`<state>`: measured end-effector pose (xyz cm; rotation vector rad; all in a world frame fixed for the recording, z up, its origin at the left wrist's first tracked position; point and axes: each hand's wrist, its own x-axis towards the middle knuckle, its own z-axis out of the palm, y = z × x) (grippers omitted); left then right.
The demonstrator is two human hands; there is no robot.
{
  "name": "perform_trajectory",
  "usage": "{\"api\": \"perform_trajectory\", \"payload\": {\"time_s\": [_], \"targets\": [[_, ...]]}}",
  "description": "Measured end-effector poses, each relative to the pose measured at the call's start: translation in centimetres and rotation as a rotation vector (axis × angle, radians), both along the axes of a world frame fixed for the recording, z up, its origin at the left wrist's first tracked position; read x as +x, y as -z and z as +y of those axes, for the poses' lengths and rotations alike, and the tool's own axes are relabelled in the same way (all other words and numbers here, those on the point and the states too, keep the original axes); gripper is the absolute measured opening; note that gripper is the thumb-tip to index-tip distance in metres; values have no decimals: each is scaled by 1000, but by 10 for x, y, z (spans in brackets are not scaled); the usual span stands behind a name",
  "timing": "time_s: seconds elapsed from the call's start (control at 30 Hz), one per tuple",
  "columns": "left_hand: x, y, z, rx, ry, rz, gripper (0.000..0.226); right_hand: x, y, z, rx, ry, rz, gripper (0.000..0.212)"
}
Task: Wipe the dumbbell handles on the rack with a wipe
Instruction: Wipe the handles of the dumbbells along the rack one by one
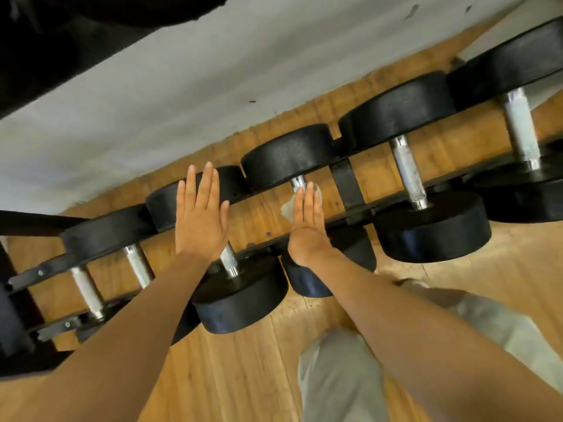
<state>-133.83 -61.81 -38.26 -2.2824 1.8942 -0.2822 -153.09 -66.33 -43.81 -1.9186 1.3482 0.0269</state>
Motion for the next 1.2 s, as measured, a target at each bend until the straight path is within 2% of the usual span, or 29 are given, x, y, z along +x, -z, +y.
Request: {"api": "perform_trajectory", "payload": {"time_s": [0.07,0.13,0.3,0.4,0.5,0.73,0.8,0.9,1.07,1.2], "targets": [[0,0,-1,-10,6,25,60,15,-1,7,34,252,-107,97],[0,-2,-2,-4,17,47,59,27,1,9,47,406,-147,95],[23,-16,4,104,169,17,54,36,2,5,13,528,-209,62],[40,-21,4,170,272,-4,59,28,3,6,15,552,-281,69],[39,-17,4,184,274,-7,60,24,9,6,-70,624,-206,79],[32,-13,5,146,209,30,60,23,4,-2,-118,874,-237,49],[30,-14,5,154,202,40,59,23,7,2,-45,874,-196,43],[30,-13,6,149,197,29,59,37,4,16,46,778,-169,57],[32,-13,7,153,258,2,60,61,-1,6,-30,619,-31,59],[52,-20,4,188,417,13,59,76,-5,-11,-108,574,5,59]]}}
